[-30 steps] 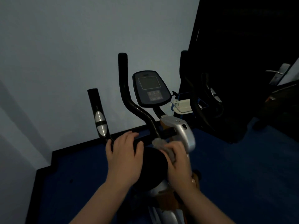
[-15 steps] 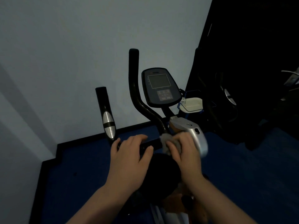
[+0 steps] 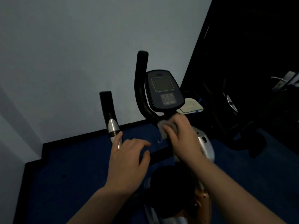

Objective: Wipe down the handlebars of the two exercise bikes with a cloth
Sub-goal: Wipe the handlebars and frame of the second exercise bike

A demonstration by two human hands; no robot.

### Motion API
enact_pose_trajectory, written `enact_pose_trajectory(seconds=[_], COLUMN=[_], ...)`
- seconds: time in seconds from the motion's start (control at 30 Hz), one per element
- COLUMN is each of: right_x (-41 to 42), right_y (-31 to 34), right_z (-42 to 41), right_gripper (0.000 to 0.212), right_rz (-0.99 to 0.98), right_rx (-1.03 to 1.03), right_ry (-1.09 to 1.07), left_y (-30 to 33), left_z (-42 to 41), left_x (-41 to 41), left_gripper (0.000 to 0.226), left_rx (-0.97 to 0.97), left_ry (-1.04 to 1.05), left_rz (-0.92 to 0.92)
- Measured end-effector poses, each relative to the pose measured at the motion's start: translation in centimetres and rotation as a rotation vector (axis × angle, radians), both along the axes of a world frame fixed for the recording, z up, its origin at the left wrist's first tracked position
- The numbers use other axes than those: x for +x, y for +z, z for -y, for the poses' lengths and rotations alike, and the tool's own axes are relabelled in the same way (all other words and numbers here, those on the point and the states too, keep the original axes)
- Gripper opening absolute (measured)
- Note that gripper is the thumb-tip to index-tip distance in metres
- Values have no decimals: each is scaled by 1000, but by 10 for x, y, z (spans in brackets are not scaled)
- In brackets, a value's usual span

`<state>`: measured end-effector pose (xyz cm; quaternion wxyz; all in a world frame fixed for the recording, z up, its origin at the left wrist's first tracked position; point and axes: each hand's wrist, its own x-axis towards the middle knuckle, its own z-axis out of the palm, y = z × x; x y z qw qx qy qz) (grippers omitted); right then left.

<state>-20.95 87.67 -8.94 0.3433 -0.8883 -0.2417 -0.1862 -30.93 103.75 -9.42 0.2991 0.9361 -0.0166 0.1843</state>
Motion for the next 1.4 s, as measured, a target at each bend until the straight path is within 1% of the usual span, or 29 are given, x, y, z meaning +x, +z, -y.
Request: enact_pose_trajectory(seconds=[0.07,0.13,0.2,0.3,0.33,0.43,0.53,0.67,0.73,0.83,0.9,1.0,1.1,1.17,1.23,1.27,1.33,1.4], right_x=[16,13,-10,-44,-43,-19,-20,-80,-86,-50,-26,-35,-63,-53,-28,-15,6,11], right_y=[18,15,-6,-36,-37,-19,-20,-64,-68,-41,-22,-33,-53,-49,-28,-15,5,9], right_z=[-17,-11,14,48,51,35,26,59,62,37,25,38,63,60,37,23,4,5], right_gripper=[14,15,14,15,16,16,19,17,17,19,19,18,14,15,17,17,18,17], right_rz=[-20,-62,-76,-136,-147,-131,-156,-241,-237,-165,-159,-192,-280,-206,-94,-72,-45,-59], right_rx=[13,73,111,240,237,132,270,347,322,222,237,280,307,196,106,76,19,18], right_ry=[35,78,69,7,5,-5,-44,-46,-64,-28,-8,35,58,64,91,107,151,195], left_y=[1,4,6,6,6,5,5,2,0,-3,-2,-2,-2,-3,0,2,9,18], left_z=[7,14,20,28,30,36,40,37,38,39,40,38,38,38,39,38,34,25], left_x=[-4,-7,-8,-8,-8,-5,-3,-3,-3,-5,-5,-5,-7,-9,-10,-9,-3,7], left_gripper=[18,18,18,16,15,19,28,23,23,25,25,26,20,17,18,18,17,20], left_rx=[-46,-105,-140,-188,-188,-155,-108,-99,-94,-90,-92,-96,-133,-161,-177,-166,-118,-101], left_ry=[3,8,10,1,-8,-6,29,40,49,74,86,90,88,99,142,168,196,220], left_rz=[-19,-20,-26,-36,-34,-18,-42,-56,-70,-100,-111,-121,-113,-96,-62,-26,68,169])
